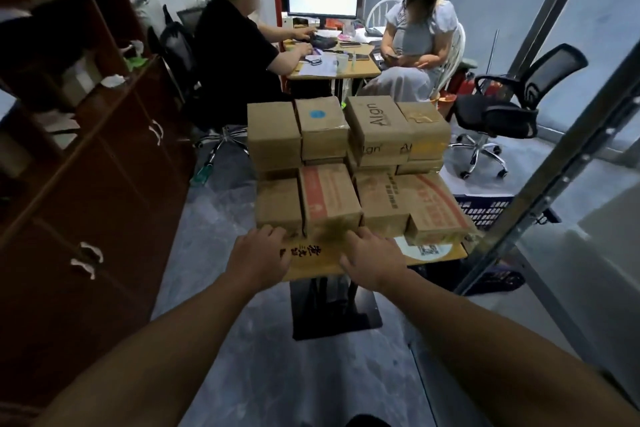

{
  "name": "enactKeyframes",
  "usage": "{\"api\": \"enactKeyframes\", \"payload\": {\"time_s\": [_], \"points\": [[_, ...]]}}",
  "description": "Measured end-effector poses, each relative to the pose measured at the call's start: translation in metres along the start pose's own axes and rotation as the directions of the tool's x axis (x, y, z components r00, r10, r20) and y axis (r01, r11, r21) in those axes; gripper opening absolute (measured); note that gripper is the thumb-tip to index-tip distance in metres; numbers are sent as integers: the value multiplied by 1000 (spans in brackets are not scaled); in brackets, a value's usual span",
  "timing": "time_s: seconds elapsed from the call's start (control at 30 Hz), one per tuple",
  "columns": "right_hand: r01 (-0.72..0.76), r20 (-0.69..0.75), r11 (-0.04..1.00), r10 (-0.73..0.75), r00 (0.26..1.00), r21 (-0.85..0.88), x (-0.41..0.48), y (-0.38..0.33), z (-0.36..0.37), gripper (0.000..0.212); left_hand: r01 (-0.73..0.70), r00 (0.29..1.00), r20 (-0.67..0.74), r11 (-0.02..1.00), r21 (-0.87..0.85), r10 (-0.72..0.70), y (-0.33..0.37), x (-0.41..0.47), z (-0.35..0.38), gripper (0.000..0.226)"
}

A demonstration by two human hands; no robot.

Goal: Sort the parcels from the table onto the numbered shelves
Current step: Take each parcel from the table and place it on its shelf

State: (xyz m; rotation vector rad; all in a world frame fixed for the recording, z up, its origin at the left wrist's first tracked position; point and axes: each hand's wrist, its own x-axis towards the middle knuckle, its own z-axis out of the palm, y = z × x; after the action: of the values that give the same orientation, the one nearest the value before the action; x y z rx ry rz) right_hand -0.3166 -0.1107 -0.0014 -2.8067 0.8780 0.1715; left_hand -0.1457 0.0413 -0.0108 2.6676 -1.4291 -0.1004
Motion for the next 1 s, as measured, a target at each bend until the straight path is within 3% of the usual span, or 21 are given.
{"api": "enactKeyframes", "payload": {"time_s": [0.13, 0.37, 0.67, 0.87, 1.0], "points": [[76, -56, 995, -72, 996, 68, 68, -11, -21, 48, 59, 998, -17, 998, -7, -59, -29, 47, -14, 44], [140, -153, 990, -135, 979, 25, 194, -11, -56, 44, 124, 987, -96, 992, -27, -126, -76, 159, -33, 47], [278, -141, 956, -264, 954, 91, 294, -28, -59, 44, 184, 972, -132, 979, -83, -194, -100, 241, -22, 45], [298, 57, 953, -301, 952, 51, 288, -31, -3, 49, 206, 978, 18, 963, -174, -206, -110, 221, 36, 47], [299, 87, 954, -296, 951, -28, 280, -33, 20, 49, 247, 963, 168, 942, -227, -212, -114, 204, 60, 60]]}}
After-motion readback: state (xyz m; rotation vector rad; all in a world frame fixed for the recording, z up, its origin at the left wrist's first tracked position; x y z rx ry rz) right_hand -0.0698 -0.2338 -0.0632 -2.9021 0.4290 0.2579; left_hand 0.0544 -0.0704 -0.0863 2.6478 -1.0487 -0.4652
